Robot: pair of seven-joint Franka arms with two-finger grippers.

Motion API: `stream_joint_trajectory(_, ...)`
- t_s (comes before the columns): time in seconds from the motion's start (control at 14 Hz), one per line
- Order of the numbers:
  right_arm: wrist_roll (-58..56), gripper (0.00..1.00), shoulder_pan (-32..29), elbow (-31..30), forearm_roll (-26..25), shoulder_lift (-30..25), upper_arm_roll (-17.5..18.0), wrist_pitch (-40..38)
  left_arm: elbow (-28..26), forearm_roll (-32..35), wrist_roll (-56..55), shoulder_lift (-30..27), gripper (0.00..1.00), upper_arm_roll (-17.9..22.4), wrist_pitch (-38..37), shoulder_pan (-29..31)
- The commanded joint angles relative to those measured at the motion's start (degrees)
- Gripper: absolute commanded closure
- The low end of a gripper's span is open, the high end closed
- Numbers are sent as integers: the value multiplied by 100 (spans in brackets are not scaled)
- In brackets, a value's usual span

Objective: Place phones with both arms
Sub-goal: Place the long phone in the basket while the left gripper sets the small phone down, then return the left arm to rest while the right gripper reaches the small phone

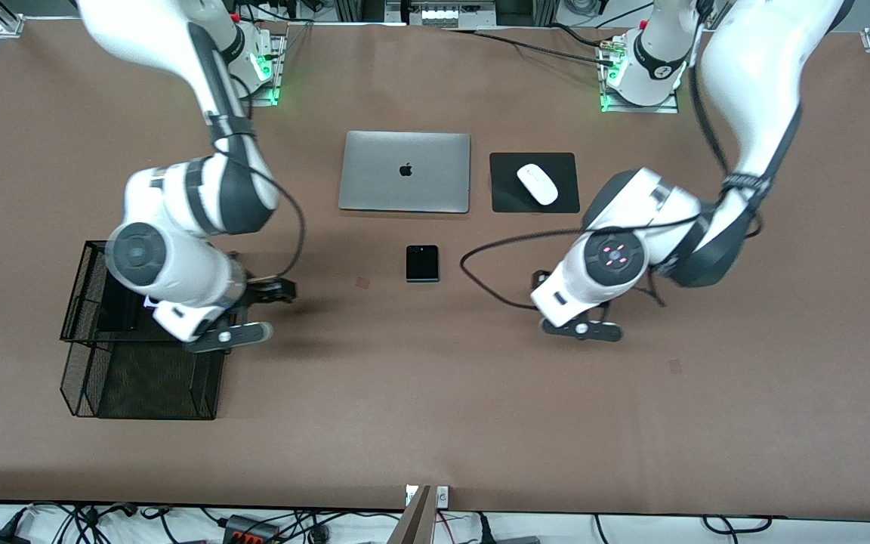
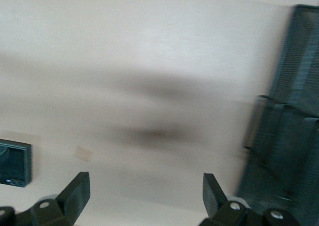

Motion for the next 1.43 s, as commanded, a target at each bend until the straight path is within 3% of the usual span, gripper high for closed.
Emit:
stream_joint_trajectory(0.0, 648, 0, 671, -64, 105, 318, -64, 552, -158, 18, 1287, -621, 0, 41, -247, 589)
stream_joint_trajectory(0.14, 703, 0, 1146, -63, 96, 722, -73, 1149, -167, -331, 2133, -999, 0, 67, -291, 1011)
stream_joint_trajectory(0.21, 755, 0, 1296, -63, 105, 872, -73, 1378, -246, -769, 2397, -1340, 0, 441, -291, 978)
stream_joint_trajectory(0.43, 1544, 0, 1762, -46, 105, 1145, -73, 1810, -430, -1983, 3197, -2045, 0, 2592, -441, -109)
stream_joint_trajectory(0.5, 1799, 0, 1876, -37, 114, 1216, -64, 1950, -675, -2247, 3330, -2360, 0, 3042, -441, -295)
stream_joint_trajectory(0.64, 2212, 0, 2061, -37, 122, 1391, -64, 2074, -1254, -2364, 3271, -2993, 0, 3571, -397, -603)
stream_joint_trajectory(0.86, 2548, 0, 2386, -37, 131, 1594, -64, 2311, -2011, -2364, 3077, -3619, 0, 4091, 400, -990)
stream_joint_trajectory(1.35, 2531, 0, 2405, -46, 271, 1700, 129, 2584, -2049, -2399, 3112, -3813, 0, 4014, 52, -745)
